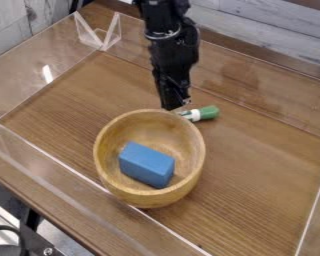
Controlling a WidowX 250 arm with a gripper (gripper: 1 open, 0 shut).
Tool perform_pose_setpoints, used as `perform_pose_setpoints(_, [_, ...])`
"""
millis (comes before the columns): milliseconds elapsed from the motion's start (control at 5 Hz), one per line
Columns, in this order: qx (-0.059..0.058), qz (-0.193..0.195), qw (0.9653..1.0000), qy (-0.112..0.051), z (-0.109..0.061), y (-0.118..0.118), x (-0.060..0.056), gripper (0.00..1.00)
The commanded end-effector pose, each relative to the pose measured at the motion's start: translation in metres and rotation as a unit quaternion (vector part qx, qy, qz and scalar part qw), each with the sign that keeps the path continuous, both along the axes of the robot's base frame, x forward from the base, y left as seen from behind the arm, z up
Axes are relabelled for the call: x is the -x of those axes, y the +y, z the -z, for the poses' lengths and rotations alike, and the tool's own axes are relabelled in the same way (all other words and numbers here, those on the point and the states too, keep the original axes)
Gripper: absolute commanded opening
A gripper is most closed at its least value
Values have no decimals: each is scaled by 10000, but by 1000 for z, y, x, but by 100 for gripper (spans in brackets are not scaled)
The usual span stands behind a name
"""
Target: Put the green marker in the brown bowl
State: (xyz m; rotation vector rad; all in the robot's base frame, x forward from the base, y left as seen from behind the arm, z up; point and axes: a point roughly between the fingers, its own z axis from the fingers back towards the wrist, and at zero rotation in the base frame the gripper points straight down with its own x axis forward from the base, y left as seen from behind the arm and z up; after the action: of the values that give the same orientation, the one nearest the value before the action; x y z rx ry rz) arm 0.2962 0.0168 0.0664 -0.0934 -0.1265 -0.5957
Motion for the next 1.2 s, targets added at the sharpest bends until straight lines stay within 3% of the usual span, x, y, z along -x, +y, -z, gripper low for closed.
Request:
perform_pose_setpoints(0, [-28,117,9993,-348,-19,-5,-2,0])
perform_pose_setpoints(200, [-17,182,9991,-371,-20,-7,2,0])
perform_pose_setpoints(400, [19,315,9988,-378,-13,-12,-8,100])
perform_pose_setpoints(600, [48,458,9983,-368,-6,-18,-20,100])
perform_pose_setpoints(800, [41,600,9976,-331,3,-23,-30,0])
perform_pose_setpoints(1000, [17,704,9970,-306,8,-26,-37,0])
